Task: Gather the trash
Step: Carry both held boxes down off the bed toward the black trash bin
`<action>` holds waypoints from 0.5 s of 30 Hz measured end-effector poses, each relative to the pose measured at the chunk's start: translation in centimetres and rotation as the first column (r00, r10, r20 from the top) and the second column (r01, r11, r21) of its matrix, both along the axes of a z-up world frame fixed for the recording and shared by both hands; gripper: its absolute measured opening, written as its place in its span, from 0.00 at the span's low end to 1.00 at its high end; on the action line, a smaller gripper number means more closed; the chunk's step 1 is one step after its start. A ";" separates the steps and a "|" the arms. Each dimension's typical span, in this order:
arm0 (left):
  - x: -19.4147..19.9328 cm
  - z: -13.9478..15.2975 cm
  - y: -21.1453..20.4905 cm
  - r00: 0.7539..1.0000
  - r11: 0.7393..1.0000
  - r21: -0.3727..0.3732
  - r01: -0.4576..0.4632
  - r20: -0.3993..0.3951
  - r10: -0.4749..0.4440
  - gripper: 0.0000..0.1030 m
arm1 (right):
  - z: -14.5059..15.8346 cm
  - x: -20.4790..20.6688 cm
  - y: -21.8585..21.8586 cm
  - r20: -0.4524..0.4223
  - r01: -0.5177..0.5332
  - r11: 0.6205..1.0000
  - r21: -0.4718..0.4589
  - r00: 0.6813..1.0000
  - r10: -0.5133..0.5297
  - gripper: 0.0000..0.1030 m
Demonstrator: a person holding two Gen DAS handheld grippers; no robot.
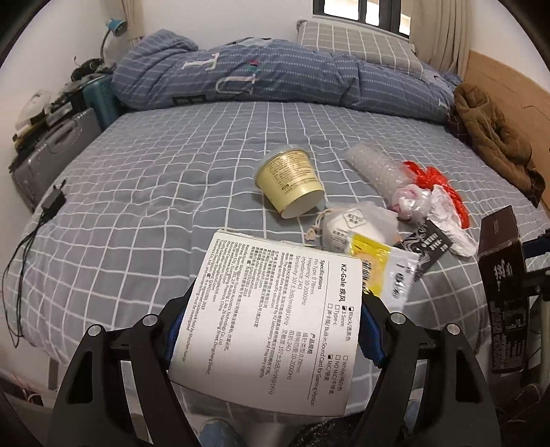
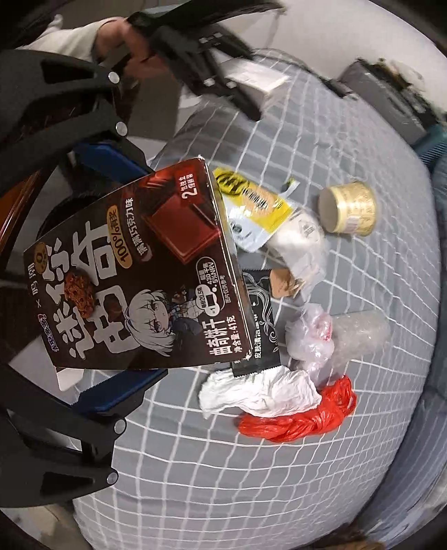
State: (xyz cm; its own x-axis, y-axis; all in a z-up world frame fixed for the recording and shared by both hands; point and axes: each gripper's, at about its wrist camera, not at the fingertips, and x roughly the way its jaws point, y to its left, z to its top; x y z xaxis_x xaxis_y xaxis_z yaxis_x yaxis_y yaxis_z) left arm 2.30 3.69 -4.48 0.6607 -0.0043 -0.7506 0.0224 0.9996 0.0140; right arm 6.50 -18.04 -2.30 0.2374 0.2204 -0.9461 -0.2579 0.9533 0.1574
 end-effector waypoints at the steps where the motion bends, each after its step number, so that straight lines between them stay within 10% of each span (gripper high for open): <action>1: -0.4 0.3 -0.1 1.000 1.000 0.000 -0.006 0.001 0.006 0.73 | 0.3 -0.6 -0.1 0.010 0.022 1.000 0.018 1.000 -0.022 0.90; 15: -7.1 2.6 -1.5 0.999 0.999 -0.007 -0.040 -0.007 0.039 0.73 | 3.0 -7.2 0.3 0.178 0.170 0.985 0.012 0.969 -0.169 0.90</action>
